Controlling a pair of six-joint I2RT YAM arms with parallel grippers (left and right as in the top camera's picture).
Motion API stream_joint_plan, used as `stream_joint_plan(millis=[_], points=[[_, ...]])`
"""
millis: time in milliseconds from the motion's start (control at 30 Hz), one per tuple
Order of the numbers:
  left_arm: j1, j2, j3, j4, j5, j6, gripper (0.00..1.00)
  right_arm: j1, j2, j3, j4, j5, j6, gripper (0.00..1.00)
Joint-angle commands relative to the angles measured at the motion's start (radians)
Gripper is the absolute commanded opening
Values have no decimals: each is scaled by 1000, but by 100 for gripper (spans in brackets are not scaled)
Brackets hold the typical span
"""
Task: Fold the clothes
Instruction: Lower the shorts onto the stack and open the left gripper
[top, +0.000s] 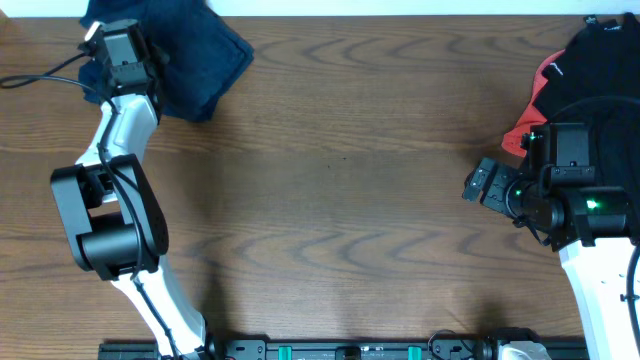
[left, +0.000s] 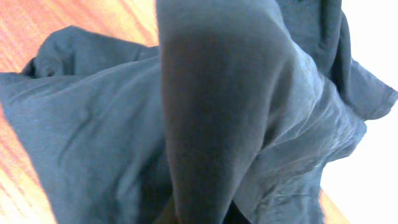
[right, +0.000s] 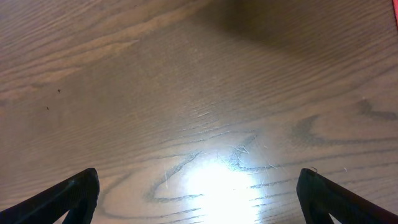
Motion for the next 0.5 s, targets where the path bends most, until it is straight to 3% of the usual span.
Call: stream_joint_plan(millis=[0,67,100,133,167,400,467], points=[[30,26,38,-4,-38,-10,10,5,-2,6,-1,1,17,99],[42,30,38,-13,-38,-10,14,5,-2,6,-1,1,17,99],[47,32,38,-17,-38,-10,28,5,-2,6,-1,1,17,99],[53,34,38,-19,-38,-10,49,5,-2,6,-1,1,17,99],[57,37,38,-18,-38,-9,81,5,-2,6,-1,1,17,99],[69,35,38,-33,6,124,98,5,-2,6,-1,1,17,99],[69,27,38,-47,60,168,98,5,-2,6,-1,1,17,99]])
